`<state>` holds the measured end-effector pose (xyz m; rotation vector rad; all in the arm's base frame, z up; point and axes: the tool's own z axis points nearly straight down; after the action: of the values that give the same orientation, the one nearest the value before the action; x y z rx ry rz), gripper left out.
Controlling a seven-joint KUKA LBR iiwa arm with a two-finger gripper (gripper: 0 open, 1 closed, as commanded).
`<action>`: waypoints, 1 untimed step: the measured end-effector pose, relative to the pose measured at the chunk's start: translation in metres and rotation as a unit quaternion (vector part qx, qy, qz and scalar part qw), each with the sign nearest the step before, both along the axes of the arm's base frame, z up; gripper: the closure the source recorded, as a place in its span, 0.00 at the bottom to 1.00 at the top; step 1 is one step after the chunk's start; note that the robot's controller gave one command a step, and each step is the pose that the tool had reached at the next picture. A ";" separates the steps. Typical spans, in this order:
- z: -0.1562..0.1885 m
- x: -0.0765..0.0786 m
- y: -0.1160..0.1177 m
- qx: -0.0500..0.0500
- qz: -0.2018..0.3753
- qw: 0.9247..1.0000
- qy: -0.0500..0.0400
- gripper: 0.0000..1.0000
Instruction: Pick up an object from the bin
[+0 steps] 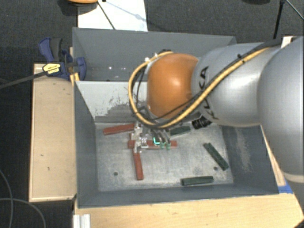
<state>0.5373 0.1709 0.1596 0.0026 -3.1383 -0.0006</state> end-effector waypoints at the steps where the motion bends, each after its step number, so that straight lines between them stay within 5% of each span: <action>1: 0.002 0.002 0.000 0.000 -0.002 1.000 -0.002 0.00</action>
Offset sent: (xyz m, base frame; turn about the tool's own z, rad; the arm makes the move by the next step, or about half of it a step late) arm -0.0070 -0.0532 -0.0502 -0.5313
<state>0.5388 0.1705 0.1616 -0.0032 -3.1429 -0.0020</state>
